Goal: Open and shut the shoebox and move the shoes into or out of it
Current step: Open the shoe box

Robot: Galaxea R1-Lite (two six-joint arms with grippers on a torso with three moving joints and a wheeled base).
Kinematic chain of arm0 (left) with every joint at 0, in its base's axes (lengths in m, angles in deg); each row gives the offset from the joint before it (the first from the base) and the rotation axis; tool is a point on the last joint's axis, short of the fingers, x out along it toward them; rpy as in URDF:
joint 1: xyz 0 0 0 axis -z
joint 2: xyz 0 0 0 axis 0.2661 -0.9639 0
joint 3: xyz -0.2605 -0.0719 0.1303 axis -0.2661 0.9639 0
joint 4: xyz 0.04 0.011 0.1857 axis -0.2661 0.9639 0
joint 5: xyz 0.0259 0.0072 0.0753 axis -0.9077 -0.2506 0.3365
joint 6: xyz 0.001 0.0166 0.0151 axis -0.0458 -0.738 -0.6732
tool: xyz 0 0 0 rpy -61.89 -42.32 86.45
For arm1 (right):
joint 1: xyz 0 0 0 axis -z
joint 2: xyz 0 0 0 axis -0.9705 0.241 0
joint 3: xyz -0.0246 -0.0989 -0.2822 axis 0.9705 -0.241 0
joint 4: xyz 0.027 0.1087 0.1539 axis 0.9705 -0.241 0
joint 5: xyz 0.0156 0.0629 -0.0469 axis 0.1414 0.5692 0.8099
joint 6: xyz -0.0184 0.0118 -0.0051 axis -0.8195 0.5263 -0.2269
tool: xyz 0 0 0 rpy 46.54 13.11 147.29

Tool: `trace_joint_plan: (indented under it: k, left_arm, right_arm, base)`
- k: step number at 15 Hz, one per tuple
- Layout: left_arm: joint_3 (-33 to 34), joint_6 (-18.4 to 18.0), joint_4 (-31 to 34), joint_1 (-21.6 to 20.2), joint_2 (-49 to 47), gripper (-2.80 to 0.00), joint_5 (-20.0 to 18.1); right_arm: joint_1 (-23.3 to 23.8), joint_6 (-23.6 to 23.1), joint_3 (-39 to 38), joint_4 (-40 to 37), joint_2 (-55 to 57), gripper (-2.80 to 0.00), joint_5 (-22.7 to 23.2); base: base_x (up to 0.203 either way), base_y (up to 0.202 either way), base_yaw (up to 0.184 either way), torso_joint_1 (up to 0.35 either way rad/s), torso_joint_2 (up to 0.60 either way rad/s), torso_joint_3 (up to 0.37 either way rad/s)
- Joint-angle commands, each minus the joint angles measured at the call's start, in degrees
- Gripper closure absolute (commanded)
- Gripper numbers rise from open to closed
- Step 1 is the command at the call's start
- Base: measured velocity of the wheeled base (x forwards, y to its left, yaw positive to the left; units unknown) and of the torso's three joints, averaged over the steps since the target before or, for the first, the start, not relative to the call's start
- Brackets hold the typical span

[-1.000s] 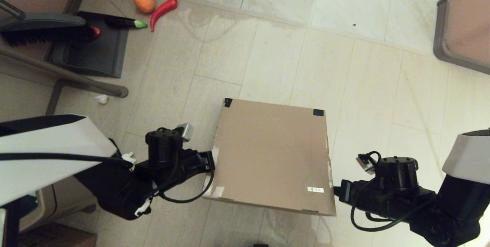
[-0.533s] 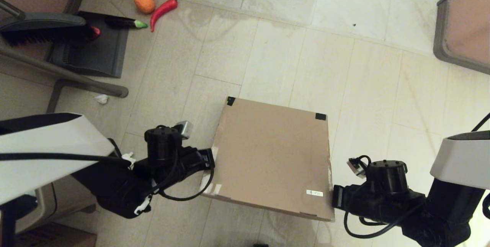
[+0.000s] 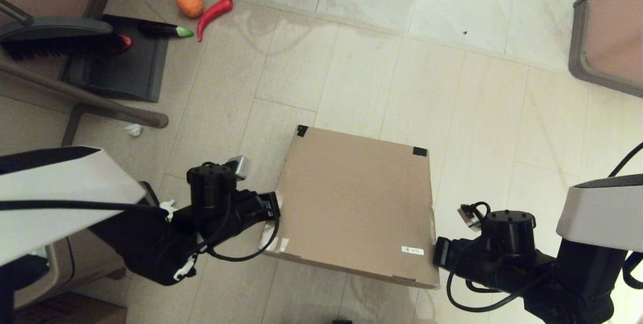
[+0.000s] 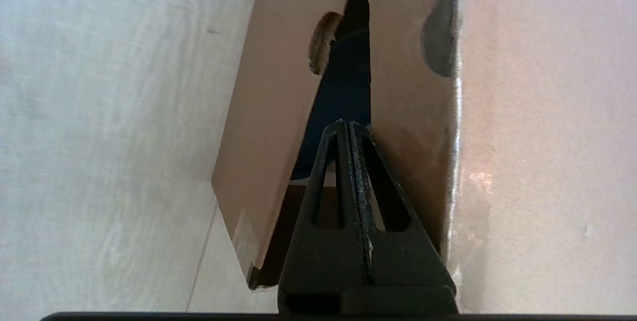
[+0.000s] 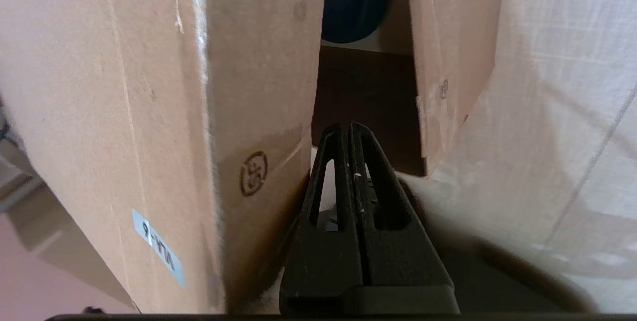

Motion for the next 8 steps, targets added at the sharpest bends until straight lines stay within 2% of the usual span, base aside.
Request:
trace_joint_plan:
  k: [1, 5, 8]
  left_arm:
    - [-0.2, 0.1, -0.4, -1.1, 1.1, 0.0, 0.0]
    - [-1.1, 0.1, 0.0, -2.0, 4.2, 0.0, 1.6]
    - [-1.6, 0.1, 1.4, -2.2, 8.4, 0.0, 2.0]
  right_arm:
    - [-0.1, 0.7, -0.7, 1.2, 0.1, 0.0, 0.2]
    - [-0.1, 4.8, -2.4, 4.7, -0.3, 0.0, 1.4]
    - [-0.4, 5.9, -2.3, 4.8, -0.5, 0.0, 1.4]
  base:
    - [0.0, 0.0, 0.0, 0.0, 0.0, 0.0]
    - [0.0, 0.0, 0.0, 0.0, 0.0, 0.0]
    - [0.0, 0.0, 0.0, 0.0, 0.0, 0.0]
